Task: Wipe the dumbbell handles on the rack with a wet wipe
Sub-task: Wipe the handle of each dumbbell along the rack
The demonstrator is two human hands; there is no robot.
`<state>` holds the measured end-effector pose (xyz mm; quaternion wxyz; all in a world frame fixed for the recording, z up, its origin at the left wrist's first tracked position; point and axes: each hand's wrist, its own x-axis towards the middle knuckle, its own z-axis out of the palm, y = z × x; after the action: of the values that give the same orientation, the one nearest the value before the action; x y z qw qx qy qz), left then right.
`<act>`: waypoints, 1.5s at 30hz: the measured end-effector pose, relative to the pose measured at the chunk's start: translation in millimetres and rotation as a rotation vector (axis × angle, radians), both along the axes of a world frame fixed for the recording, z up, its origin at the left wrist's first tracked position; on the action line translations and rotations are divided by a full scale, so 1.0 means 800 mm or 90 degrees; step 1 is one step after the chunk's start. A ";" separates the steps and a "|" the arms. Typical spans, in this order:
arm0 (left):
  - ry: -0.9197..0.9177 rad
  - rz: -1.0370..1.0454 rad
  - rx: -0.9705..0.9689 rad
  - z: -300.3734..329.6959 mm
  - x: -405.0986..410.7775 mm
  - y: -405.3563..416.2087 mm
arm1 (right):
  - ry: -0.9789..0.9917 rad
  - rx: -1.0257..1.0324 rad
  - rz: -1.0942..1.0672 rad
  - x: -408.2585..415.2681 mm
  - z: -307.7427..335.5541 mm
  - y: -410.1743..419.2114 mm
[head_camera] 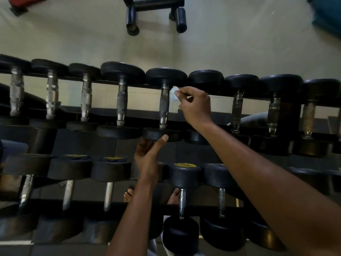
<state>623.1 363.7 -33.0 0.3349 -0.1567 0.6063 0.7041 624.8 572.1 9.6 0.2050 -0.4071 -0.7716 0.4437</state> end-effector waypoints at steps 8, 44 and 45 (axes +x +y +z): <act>-0.305 0.059 0.131 -0.015 -0.016 0.005 | -0.022 0.076 -0.021 -0.016 0.002 -0.016; 0.333 -0.450 -0.544 0.123 -0.087 0.015 | -0.321 -0.069 0.175 0.005 0.024 -0.053; 0.334 -0.452 -0.549 0.123 -0.087 0.015 | -0.326 -0.087 0.172 0.006 0.025 -0.051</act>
<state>553.6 375.9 65.7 0.2949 0.1115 0.9138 0.2562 629.5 531.4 29.6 -0.0852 -0.4123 -0.8138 0.4006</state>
